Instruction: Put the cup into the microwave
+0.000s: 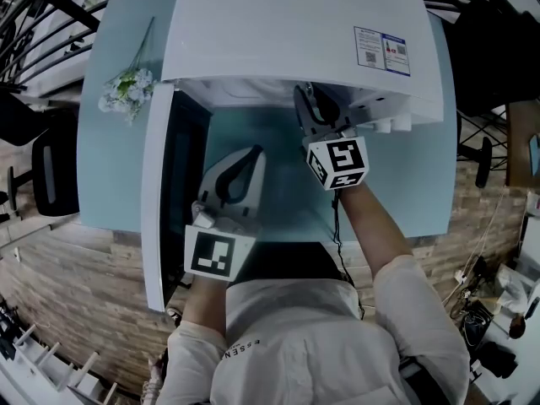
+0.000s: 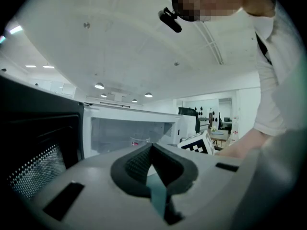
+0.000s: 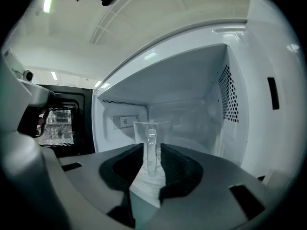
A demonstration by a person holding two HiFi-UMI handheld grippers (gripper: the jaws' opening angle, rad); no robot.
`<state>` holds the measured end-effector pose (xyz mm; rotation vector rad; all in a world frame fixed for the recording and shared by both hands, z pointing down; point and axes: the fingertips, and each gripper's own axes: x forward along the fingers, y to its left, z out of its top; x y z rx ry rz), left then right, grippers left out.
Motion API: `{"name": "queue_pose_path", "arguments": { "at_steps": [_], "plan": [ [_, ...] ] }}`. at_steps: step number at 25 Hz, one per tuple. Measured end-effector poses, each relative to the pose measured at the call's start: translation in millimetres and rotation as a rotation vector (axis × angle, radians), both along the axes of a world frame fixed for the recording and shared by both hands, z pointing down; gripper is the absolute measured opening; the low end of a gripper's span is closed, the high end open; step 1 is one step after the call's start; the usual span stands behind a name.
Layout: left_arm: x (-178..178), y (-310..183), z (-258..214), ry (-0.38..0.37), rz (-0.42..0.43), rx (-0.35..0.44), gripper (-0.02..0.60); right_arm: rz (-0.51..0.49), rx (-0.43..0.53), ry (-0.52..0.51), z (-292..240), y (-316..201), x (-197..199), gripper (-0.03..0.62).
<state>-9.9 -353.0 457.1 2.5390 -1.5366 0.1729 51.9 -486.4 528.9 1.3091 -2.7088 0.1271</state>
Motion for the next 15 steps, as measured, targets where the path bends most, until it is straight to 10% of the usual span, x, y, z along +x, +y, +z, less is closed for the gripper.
{"name": "queue_pose_path", "arguments": {
  "at_steps": [2,15],
  "plan": [
    [0.1,2.5,-2.6,0.001,-0.002,0.002,0.0,0.003,-0.012,-0.008,-0.9,2.2,0.5,0.162],
    [10.5,38.5,-46.6,-0.017,0.0,0.032,0.0,-0.008,0.012,-0.056,-65.1,75.5,22.6,0.156]
  ]
}}
